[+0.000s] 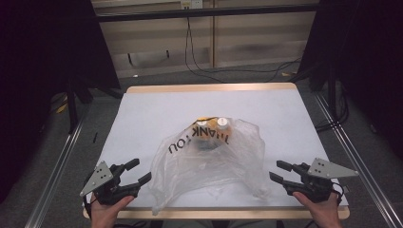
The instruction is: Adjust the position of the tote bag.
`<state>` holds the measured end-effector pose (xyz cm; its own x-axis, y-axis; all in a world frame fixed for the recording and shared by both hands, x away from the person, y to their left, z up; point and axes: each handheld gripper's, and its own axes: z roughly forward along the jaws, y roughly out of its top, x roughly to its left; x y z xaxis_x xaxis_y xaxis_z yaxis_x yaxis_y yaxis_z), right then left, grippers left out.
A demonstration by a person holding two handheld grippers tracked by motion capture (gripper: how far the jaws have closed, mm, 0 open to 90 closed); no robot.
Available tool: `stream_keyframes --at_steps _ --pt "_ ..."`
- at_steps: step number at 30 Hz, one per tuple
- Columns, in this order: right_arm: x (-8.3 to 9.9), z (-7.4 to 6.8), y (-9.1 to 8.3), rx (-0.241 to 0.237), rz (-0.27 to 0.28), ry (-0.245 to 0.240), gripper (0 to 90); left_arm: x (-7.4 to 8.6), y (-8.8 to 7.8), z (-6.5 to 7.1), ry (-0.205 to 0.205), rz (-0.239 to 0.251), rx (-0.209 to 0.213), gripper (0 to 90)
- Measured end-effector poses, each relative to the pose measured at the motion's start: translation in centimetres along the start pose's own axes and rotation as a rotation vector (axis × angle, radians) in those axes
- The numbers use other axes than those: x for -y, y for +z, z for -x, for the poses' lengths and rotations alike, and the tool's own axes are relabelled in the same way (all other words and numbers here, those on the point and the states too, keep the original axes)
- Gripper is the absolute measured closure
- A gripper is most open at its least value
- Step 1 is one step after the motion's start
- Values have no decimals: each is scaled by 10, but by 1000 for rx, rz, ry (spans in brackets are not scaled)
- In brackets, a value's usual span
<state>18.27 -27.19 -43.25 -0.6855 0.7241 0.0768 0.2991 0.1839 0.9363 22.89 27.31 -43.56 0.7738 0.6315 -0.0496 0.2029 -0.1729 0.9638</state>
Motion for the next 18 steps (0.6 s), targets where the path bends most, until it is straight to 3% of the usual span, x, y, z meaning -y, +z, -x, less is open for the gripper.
stream_keyframes --at_steps 4,9,15,18 --pt "0 -9 -1 -27 -15 -27 570 -2 1 11 49 -21 9 353" --pt "2 -16 3 -75 -54 -33 669 -5 3 17 48 -31 33 382" --pt "6 -28 5 -119 -109 -48 667 -1 -2 28 7 -60 78 402" --pt "8 -28 9 -132 -132 -54 643 -1 -4 29 23 -54 72 402"
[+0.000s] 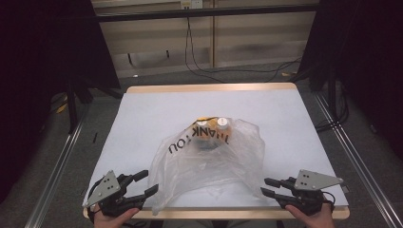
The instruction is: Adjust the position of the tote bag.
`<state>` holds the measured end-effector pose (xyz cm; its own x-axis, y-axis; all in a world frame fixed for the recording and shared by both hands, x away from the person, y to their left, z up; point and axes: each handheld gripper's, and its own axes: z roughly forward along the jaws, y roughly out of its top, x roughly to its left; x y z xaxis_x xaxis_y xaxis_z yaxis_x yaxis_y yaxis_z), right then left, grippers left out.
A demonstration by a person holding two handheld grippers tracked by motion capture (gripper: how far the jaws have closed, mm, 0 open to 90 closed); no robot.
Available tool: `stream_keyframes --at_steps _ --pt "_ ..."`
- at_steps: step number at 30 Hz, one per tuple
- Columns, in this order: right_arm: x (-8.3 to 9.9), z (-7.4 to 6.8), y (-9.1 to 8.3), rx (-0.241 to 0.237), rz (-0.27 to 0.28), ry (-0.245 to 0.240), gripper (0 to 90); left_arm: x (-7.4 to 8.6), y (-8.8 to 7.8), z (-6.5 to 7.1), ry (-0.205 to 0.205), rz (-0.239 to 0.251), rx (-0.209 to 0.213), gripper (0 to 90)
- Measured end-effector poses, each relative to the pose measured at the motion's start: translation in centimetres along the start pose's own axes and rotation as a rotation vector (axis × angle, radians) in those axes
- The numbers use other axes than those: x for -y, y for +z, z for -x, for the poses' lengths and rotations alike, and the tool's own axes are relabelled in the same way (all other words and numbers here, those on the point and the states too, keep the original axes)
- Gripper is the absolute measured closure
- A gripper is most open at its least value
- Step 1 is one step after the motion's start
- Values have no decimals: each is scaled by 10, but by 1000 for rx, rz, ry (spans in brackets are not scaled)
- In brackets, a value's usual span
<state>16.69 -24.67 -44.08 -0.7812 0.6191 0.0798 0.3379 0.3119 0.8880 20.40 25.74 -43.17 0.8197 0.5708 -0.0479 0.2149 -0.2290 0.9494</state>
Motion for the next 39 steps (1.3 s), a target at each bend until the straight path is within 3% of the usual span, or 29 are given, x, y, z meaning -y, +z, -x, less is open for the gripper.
stream_keyframes --at_steps 4,8,19,23,27,31,34,36,39 --pt "4 1 9 -14 -71 -10 590 0 0 1 -12 -3 7 399" --pt "5 5 15 -18 -98 -6 557 0 2 2 -12 -13 6 392" --pt "8 8 29 -29 -207 -20 562 1 3 4 -10 -23 6 377" --pt "10 6 34 -75 -242 -50 577 2 2 7 -15 -29 9 372" --pt "11 4 41 -90 -288 -68 545 3 -5 14 -19 -12 26 373" --pt "8 1 38 -77 -251 -86 535 2 -5 18 -1 -14 48 378" --pt "5 -1 28 -58 -163 -92 586 2 -4 22 -1 -18 81 409" --pt "4 -4 28 -52 -162 -114 628 3 -2 26 18 -46 112 440" --pt "4 -6 30 -79 -174 -117 662 3 -1 26 36 -62 120 462"
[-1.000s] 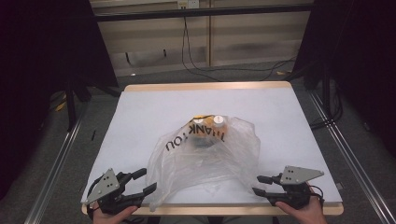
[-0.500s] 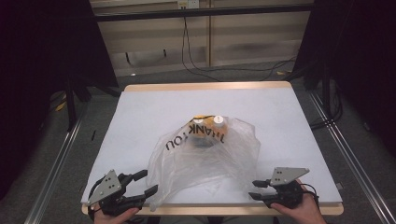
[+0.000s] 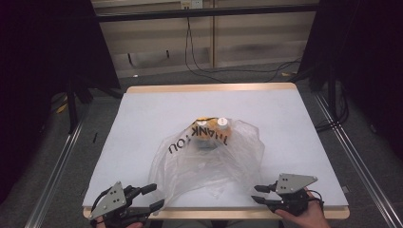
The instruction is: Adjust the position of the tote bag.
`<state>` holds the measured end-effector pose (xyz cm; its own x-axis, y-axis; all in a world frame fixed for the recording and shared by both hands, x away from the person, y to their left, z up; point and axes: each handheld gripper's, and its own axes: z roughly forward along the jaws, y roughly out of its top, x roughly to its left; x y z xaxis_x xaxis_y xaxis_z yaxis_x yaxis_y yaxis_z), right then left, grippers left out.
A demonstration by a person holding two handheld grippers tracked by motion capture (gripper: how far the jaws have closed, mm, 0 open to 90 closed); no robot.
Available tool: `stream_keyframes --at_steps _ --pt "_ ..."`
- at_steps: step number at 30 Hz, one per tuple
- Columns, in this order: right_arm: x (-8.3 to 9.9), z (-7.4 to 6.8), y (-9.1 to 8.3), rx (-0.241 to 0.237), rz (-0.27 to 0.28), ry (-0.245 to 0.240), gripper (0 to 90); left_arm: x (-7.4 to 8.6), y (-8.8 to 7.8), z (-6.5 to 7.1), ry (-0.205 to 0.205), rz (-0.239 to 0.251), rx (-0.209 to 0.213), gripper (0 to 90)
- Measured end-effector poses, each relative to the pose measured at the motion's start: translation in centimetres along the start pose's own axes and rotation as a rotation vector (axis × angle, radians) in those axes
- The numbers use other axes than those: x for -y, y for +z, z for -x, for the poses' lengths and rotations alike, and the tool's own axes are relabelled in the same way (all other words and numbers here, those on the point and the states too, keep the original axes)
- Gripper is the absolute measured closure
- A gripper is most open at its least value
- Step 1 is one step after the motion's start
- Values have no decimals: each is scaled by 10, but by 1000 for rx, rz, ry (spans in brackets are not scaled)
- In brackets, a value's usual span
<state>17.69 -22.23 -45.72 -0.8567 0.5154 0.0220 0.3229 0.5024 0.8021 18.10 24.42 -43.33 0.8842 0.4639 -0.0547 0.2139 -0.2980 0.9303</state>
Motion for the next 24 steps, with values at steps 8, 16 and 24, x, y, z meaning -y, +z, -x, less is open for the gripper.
stream_keyframes --at_steps 8,16,24 --pt "4 7 15 -42 -111 32 554 1 4 2 5 -15 31 403" --pt "5 5 26 -37 -169 -4 512 4 16 6 37 -117 109 402" --pt "5 3 25 -24 -162 -9 657 6 26 5 41 -191 151 562"
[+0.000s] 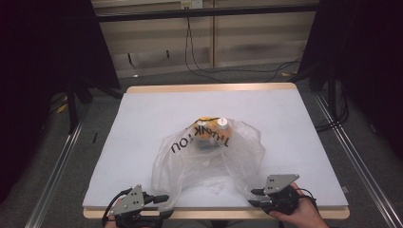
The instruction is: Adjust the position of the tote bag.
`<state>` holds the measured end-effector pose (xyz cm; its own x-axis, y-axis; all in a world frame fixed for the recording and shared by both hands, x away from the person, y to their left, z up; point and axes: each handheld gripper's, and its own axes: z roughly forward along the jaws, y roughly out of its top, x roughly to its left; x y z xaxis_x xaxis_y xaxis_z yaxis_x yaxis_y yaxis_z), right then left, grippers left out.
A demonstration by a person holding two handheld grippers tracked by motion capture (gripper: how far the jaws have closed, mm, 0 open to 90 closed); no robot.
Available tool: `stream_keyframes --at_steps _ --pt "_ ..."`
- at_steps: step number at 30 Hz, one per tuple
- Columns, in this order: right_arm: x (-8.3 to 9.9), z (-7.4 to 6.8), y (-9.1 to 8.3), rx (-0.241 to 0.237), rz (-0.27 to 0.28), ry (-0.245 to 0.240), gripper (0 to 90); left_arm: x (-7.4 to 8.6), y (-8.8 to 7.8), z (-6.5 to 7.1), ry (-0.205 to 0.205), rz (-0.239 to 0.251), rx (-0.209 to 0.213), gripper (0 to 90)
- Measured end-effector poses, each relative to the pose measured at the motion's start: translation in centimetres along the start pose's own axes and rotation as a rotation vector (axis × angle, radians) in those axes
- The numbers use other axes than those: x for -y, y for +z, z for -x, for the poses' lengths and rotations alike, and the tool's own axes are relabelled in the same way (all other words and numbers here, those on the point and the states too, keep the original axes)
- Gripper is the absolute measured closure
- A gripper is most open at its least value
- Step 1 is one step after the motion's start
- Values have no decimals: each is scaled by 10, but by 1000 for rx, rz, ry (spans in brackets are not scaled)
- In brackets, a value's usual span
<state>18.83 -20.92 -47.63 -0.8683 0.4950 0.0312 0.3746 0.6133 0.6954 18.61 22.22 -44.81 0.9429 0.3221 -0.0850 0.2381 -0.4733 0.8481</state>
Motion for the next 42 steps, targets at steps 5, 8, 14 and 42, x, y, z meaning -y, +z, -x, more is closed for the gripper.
stream_keyframes --at_steps 5,8,14,42 --pt "0 2 -1 -5 -1 19 788 -1 -1 -1 -5 1 16 772" --pt "0 3 -2 -8 -2 26 848 -1 -2 -2 -20 17 22 825" --pt "-2 5 -12 -6 83 49 885 -1 -6 -4 -37 46 15 864" --pt "-33 13 -57 12 361 92 896 -29 -31 -14 -81 250 -18 875"
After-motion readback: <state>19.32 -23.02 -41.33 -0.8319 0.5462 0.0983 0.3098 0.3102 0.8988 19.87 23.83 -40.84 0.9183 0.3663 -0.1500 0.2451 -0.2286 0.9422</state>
